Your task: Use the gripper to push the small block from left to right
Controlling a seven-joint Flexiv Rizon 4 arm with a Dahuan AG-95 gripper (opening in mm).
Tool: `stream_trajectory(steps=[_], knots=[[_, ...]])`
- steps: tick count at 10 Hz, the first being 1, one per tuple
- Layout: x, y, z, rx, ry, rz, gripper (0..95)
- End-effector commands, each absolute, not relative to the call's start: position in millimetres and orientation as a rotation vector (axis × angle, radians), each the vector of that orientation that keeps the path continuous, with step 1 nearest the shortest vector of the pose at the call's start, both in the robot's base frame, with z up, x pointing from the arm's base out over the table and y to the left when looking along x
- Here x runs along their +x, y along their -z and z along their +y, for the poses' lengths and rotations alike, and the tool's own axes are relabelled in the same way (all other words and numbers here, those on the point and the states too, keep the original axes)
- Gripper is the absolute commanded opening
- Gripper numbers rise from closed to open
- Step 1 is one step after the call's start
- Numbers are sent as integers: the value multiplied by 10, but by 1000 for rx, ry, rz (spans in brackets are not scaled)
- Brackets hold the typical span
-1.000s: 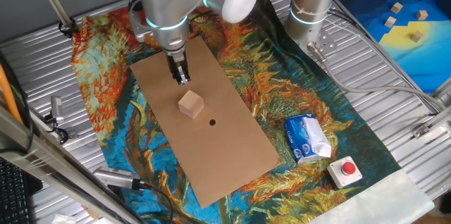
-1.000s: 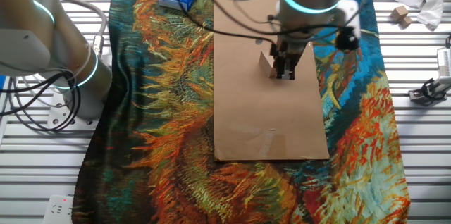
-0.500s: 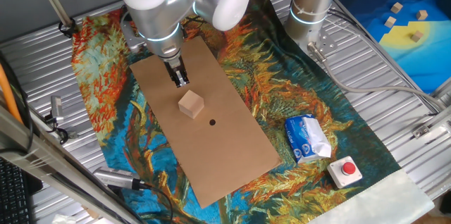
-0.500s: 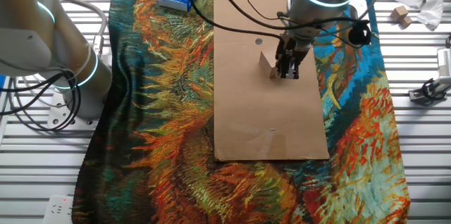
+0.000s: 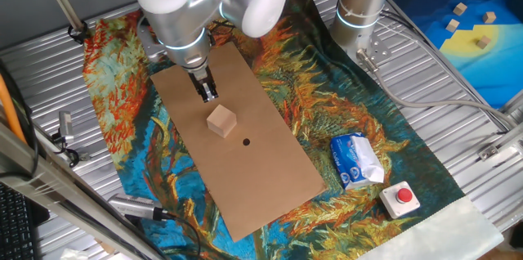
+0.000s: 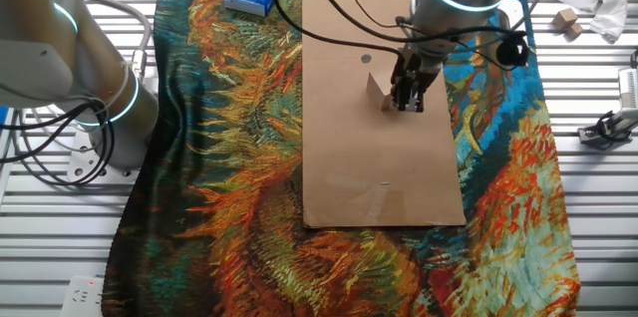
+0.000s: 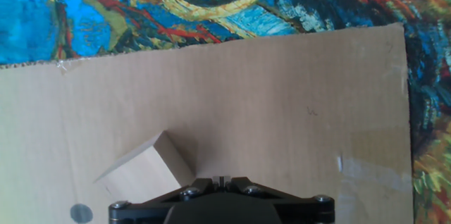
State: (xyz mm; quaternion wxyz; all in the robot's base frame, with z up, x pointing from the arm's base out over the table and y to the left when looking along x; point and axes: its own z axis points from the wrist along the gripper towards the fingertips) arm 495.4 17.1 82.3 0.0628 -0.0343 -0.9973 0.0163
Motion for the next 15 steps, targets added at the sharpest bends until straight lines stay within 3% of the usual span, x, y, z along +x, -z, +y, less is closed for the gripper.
stream_trajectory(steps=[1,5,15], knots=[[4978,-746,154,-68,-38,-2983,0],[4980,-539,114,-104,-21,-2982,0],[4987,-481,226,-179,81,-2969,0]])
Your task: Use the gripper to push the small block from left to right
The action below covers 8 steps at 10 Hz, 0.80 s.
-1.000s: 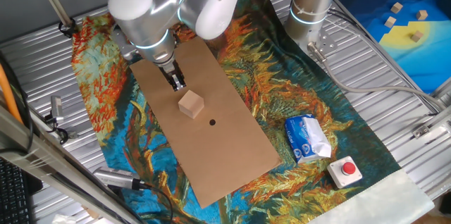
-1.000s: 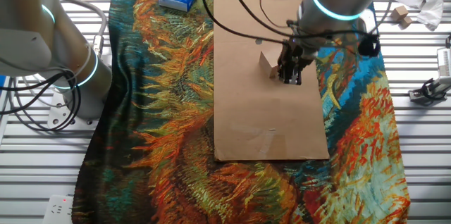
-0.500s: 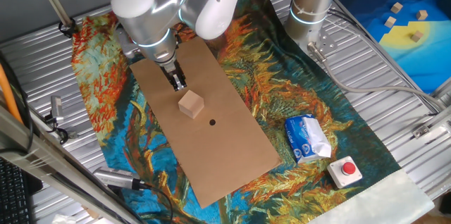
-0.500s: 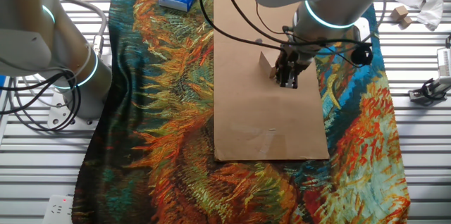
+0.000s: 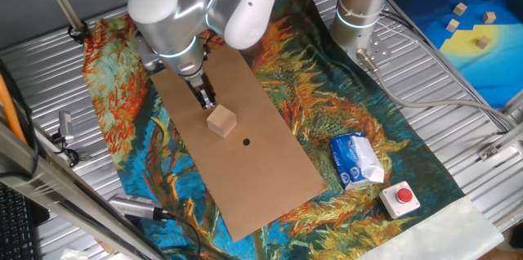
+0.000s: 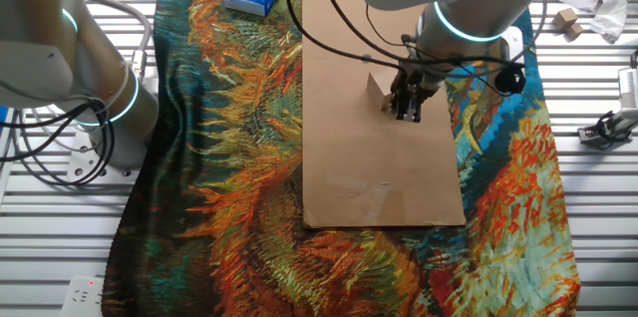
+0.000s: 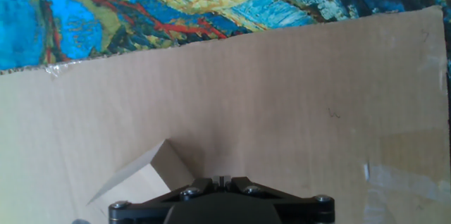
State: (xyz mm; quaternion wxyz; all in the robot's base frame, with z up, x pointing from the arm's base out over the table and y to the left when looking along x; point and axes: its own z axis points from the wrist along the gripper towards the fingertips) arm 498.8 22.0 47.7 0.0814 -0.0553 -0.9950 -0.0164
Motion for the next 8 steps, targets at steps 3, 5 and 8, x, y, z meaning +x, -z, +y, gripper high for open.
stream_trajectory(steps=[3,5,8], knots=[[4999,-476,243,-187,104,-2966,0],[5001,-466,243,-163,68,-2976,0],[5001,-423,247,-126,-55,-3022,0]])
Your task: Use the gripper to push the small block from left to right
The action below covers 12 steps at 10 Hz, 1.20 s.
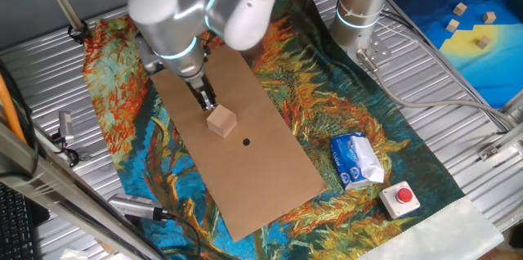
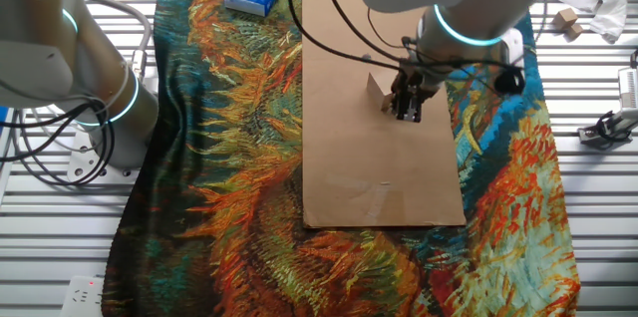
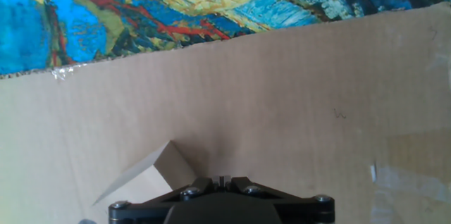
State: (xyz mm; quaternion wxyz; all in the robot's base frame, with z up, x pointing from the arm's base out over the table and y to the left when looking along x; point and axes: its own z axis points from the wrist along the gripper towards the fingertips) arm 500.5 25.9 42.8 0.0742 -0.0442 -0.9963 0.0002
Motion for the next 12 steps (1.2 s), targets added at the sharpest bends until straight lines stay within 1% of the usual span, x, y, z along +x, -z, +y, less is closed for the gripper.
stream_trajectory(steps=[1,12], knots=[[4997,-397,245,-127,-60,-3052,0],[5081,-367,375,-221,-6,-3072,0]])
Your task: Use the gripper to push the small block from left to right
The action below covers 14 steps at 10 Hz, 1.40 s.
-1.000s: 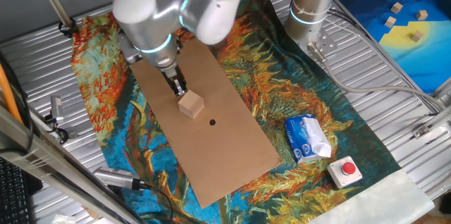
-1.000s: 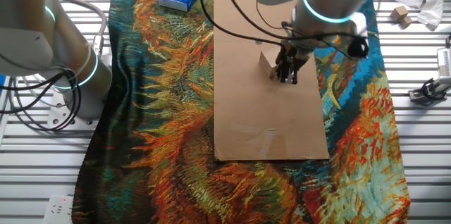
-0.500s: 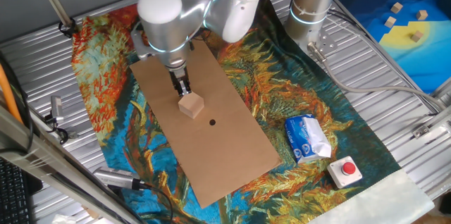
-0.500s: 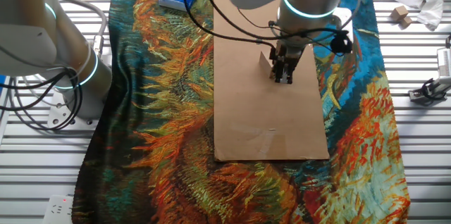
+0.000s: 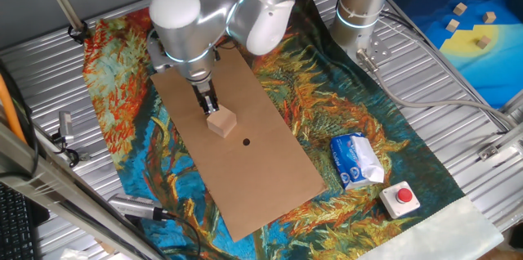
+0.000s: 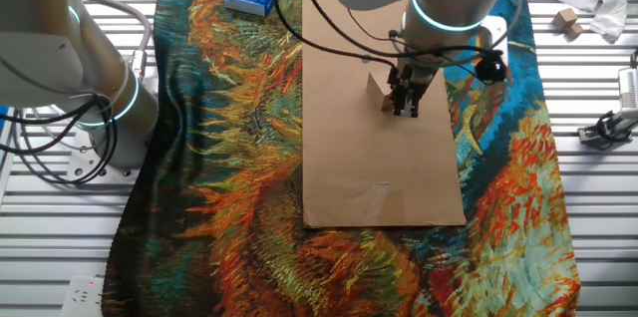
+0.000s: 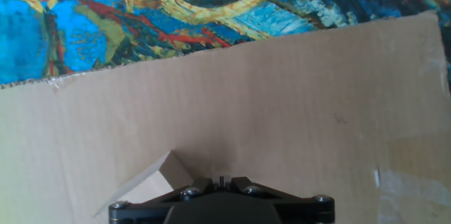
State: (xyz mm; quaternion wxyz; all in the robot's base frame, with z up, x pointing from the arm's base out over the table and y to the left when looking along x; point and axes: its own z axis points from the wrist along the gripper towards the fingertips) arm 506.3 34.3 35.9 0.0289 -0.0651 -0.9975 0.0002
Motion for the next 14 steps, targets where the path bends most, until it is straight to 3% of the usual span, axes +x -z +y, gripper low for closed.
stream_trajectory(steps=[1,8,14], knots=[[5109,-361,416,-228,-7,-3070,0],[5154,-399,473,-202,-26,-3047,0],[4787,-354,46,-101,60,-3034,0]])
